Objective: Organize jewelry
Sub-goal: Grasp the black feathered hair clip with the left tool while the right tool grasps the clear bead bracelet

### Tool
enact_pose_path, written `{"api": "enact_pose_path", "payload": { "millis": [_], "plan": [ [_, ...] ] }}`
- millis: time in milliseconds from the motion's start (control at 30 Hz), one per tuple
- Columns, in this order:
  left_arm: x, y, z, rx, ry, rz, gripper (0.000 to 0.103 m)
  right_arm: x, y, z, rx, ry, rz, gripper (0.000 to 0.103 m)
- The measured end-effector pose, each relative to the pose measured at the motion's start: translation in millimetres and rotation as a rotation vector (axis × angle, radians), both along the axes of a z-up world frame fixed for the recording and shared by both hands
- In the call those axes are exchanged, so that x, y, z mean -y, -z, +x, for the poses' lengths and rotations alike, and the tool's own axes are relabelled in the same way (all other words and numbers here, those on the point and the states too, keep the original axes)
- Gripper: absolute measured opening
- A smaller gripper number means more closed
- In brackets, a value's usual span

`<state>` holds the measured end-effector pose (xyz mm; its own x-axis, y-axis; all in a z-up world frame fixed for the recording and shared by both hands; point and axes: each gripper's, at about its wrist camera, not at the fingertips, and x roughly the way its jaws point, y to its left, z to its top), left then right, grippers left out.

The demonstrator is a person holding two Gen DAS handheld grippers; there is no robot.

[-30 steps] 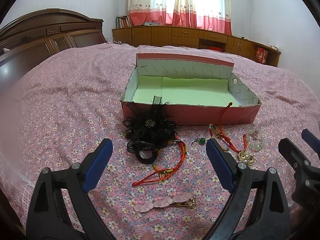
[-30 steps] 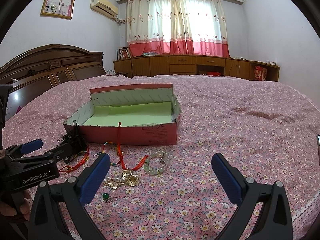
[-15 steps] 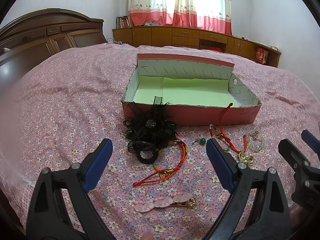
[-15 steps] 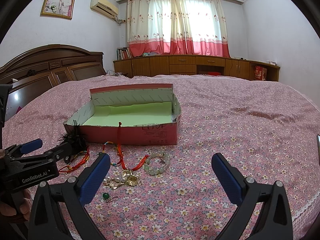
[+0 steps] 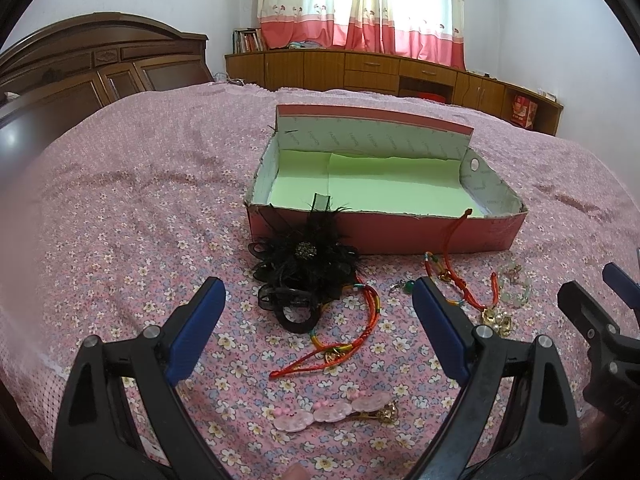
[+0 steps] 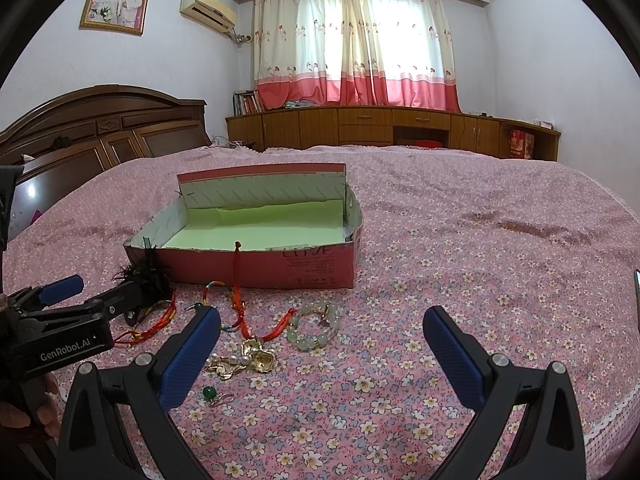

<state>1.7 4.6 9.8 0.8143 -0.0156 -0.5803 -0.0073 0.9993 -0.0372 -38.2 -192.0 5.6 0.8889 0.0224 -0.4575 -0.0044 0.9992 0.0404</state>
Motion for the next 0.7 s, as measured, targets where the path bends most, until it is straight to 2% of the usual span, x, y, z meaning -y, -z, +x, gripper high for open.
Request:
{"api": "enact_pose_path", "payload": {
  "millis": [433,700],
  "plan": [
    [-11.3,1.5,26.8,-0.036,-0.039,-0.007,0.088,8.9,2.5,26.6,-0.074,0.015,-0.021,0.103],
    [-12.8,10.7,52.1,-0.121,-0.029,-0.053,0.088,10.5,10.5,53.2,-0.168,-0.028,-0.004,0.087]
  ]
}}
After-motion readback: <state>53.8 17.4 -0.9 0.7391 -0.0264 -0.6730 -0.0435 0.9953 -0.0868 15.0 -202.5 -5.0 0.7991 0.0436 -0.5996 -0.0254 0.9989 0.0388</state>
